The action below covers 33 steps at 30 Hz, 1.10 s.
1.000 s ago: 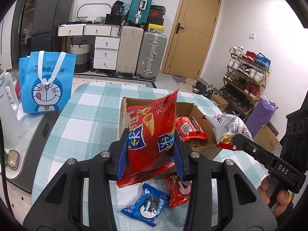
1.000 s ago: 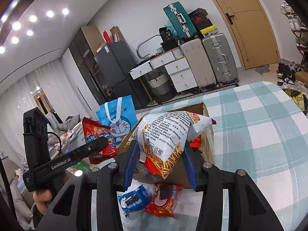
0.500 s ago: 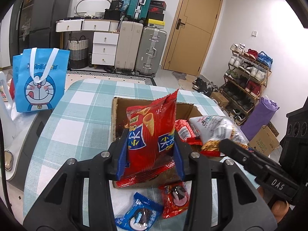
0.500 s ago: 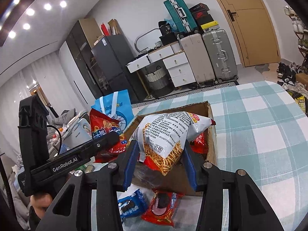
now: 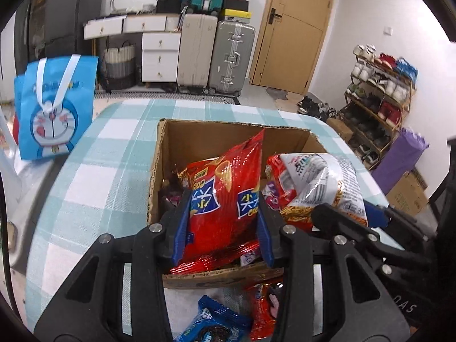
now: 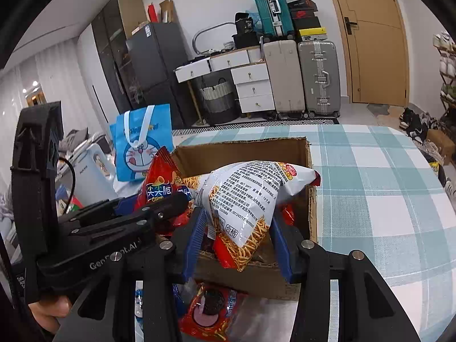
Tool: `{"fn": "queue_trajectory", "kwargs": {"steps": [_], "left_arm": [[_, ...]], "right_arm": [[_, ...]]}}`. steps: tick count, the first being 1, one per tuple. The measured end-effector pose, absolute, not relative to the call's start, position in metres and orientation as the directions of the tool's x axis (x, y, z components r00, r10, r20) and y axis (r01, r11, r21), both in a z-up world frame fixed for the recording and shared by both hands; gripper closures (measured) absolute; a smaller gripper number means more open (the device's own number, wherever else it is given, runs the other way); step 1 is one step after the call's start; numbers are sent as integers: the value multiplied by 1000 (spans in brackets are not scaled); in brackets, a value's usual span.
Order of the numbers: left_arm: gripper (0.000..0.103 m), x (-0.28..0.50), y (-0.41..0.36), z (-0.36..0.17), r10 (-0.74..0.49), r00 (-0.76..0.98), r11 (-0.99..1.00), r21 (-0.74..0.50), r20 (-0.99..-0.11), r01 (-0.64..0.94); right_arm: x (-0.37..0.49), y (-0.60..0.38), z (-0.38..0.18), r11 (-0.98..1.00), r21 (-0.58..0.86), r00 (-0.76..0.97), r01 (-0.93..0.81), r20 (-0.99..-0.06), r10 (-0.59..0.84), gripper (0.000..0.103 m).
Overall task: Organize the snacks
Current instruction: 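Lower both bags into the box and open both grippers, then move the right gripper to the red Oreo pack while the left gripper approaches the blue Oreo pack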
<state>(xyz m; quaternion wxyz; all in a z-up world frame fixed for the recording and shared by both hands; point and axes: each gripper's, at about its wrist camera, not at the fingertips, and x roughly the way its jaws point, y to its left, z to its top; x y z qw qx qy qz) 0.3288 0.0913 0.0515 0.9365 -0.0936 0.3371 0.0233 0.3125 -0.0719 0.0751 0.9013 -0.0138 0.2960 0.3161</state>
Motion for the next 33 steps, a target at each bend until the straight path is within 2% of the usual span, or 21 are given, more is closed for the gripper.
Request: {"fn": "queue_trajectory", "kwargs": {"steps": [3,5,8,11,13,17,18,19,26,33], "left_arm": [[65,328,83,50,0,764,990,-110,-646,-93],[63,323,82,52,1,765,992,-98,-644,-83],[41,312,88,56,-11,771,990,-117,-637,-83],[29,295,94,63,-58,787,986,-159,-614,-51],[19,283,93,66,-63,793,988,-148,-606,-35],[15,258,87,71,-31,805,996,-82,-593,-22],[10,252,85,72,-33,807,997,-76,-589,-15],[0,247,84,72,-31,810,997,-72,-585,-13],[1,211,83,65,20,826,998,-31,-563,-46],[1,192,103,51,65,828,994,-33,-557,-100]], "right_arm": [[304,-74,76,790,121,633,-601,-532,563,48],[296,-79,77,785,105,644,-610,-511,569,25],[280,-90,82,791,61,684,-609,-463,563,9],[267,-102,85,792,43,699,-609,-443,561,1],[262,-109,84,786,59,683,-616,-458,569,1],[258,-116,73,796,67,663,-601,-516,543,1],[257,-117,71,799,66,664,-597,-518,539,1],[255,-120,68,804,71,668,-590,-516,536,1],[252,-129,58,816,121,671,-565,-507,541,1],[245,-125,50,821,79,678,-565,-523,516,1]]}}
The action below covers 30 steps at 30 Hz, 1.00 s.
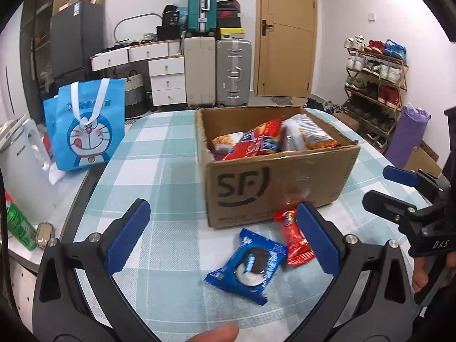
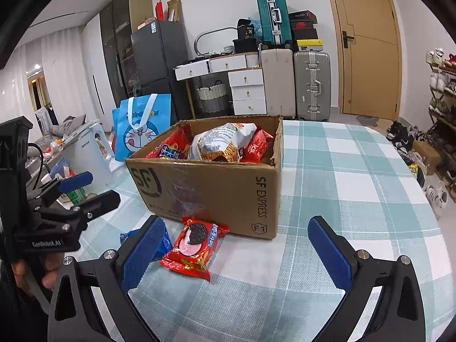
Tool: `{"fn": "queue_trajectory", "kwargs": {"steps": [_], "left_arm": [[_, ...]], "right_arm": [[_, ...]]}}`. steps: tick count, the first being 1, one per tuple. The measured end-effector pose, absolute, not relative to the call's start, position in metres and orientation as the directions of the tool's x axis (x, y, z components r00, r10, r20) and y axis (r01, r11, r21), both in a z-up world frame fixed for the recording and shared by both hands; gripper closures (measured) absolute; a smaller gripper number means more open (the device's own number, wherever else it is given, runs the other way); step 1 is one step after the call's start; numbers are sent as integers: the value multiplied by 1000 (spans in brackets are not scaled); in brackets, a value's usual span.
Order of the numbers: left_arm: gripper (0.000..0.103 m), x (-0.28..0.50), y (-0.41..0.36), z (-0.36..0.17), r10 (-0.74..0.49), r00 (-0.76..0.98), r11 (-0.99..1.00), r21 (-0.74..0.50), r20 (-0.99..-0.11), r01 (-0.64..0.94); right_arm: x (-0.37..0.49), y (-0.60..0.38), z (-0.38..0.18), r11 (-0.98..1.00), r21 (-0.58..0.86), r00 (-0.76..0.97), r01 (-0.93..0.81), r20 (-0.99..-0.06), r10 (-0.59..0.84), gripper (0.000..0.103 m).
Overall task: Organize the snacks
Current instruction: 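Move the right gripper to the red Oreo pack while the left gripper approaches the blue Oreo pack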
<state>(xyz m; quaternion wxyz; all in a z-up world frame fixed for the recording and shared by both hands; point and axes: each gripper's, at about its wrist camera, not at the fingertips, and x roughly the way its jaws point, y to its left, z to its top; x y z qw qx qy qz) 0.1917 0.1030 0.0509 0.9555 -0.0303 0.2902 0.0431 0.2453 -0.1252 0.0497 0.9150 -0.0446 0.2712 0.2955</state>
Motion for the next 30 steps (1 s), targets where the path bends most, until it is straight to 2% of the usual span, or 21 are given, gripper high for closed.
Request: {"fn": "queue_trajectory", "kwargs": {"steps": [11,30], "left_arm": [[1,179,122,26,82,815,989,-53,-573,-137],[1,190,106,5,66,775,994,-26,-628,-106]], "right_arm": [[238,-115,35,800,81,648,-594,-542,536,1],[243,-85,5,783,41,579,-621,-649,493,0]]}}
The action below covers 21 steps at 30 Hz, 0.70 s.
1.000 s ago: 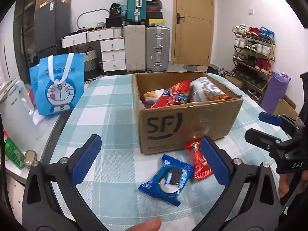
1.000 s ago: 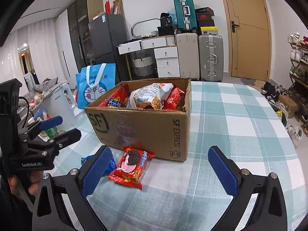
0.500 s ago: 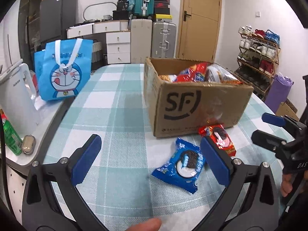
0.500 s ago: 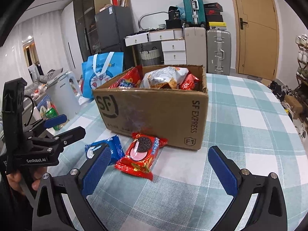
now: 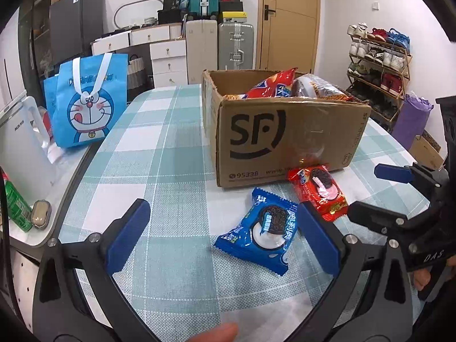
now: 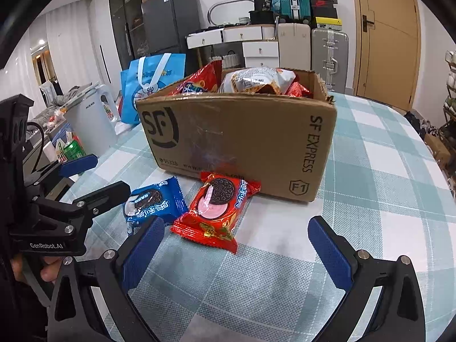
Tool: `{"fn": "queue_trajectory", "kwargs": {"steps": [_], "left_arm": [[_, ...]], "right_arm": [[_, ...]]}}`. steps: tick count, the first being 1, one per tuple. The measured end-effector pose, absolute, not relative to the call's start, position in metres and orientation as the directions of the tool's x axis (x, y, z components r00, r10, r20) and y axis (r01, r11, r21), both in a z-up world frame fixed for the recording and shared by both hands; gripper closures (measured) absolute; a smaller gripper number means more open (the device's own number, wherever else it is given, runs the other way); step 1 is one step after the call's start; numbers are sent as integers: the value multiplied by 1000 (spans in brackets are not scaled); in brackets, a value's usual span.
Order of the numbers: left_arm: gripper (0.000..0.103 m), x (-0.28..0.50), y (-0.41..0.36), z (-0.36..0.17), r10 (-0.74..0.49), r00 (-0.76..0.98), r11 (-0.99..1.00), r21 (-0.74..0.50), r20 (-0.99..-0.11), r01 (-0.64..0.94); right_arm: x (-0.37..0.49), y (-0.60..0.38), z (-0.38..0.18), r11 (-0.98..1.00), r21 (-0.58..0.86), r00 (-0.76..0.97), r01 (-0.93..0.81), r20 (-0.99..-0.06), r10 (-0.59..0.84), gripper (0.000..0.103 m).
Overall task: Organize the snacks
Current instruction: 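Move the right gripper to the red Oreo pack while the left gripper approaches the blue Oreo pack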
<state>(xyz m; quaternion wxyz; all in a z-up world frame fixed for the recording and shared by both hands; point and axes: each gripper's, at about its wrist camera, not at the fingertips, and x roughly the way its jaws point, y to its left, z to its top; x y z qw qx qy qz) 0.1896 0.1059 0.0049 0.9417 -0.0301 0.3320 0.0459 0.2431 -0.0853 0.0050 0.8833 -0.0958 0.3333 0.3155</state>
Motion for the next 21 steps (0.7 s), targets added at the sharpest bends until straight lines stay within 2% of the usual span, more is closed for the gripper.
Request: {"fn": "queue_trajectory", "kwargs": {"steps": [7,12,16,21], "left_arm": [[1,198,121,-3,59,746,987,-75,-663,-145],[1,198,126,-3,79,749,983,-73,-658,-167],[1,192,134,-1,100,770,975,-91,-631,-201],[1,195,137,-3,96,757,973,-98,-647,-207]], "right_arm": [[254,-77,-3,800,82,548,-594,-687,477,1],[263,-72,-9,820,102,535,-563,-711,456,1],[269,-61,-17,828,78,512,-555,-753,414,1],[274,-50,-22,848,42,524,-528,-770,364,0]]}}
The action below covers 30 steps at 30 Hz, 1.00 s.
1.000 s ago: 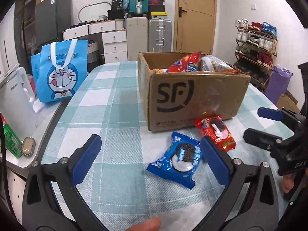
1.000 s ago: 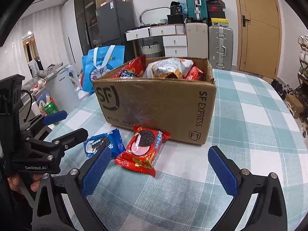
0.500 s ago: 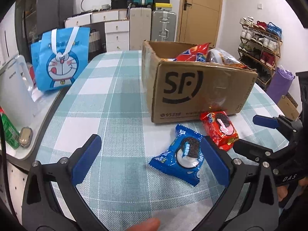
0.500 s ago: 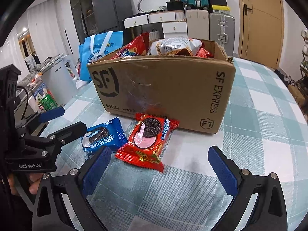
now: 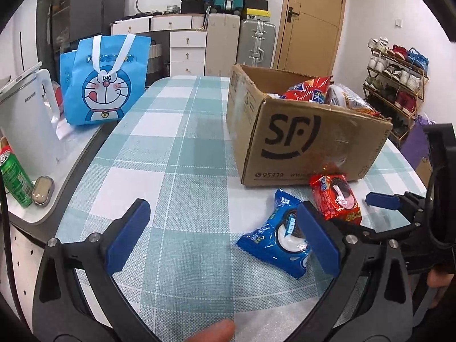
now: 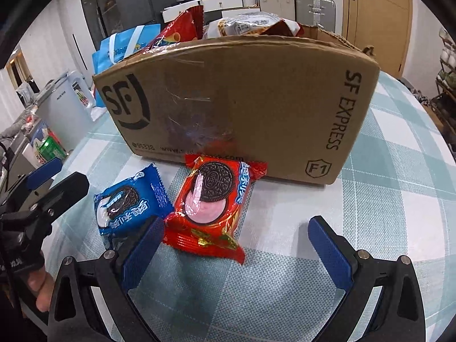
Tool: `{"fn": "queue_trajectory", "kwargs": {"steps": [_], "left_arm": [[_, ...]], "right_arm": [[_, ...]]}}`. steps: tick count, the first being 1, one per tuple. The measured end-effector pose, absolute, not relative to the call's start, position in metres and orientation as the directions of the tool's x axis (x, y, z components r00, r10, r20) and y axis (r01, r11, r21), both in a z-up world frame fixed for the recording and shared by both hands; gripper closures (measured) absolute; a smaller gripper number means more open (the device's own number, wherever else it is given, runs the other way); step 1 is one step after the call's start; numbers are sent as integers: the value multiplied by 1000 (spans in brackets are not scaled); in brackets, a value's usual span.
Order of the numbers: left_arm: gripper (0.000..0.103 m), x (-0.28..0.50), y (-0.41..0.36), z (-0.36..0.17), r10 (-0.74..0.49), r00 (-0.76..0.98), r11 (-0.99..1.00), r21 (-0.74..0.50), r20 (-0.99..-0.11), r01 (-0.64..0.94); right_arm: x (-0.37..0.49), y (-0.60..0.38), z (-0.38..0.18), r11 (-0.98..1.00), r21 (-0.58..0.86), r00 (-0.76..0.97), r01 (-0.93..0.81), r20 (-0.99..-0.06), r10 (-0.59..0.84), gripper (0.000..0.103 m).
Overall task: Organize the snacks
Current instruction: 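Move the right gripper to the red Oreo pack while the left gripper approaches the blue Oreo pack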
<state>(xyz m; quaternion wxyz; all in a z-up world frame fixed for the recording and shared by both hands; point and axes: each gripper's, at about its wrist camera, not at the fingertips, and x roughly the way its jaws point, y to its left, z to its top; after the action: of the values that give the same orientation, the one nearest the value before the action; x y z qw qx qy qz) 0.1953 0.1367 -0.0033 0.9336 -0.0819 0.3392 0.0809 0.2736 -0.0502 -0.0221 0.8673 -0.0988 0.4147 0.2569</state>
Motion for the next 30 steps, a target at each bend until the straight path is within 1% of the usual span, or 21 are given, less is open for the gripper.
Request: {"fn": "queue_trajectory", "kwargs": {"steps": [7,20,30], "left_arm": [[1,194,136,-4,101,756,972,-98,-647,-214],[1,198,137,-8,98,740,971,-98,-665,-216],[1,201,132,-8,101,733,976,-74,-672,-202]], "right_arm": [[277,-30,-29,862,-58,552,-503,-790,269,0],[283,-58,-30,868,-54,553,-493,-790,265,1],[287,-55,-31,870,-59,554,-490,-791,258,1]]}}
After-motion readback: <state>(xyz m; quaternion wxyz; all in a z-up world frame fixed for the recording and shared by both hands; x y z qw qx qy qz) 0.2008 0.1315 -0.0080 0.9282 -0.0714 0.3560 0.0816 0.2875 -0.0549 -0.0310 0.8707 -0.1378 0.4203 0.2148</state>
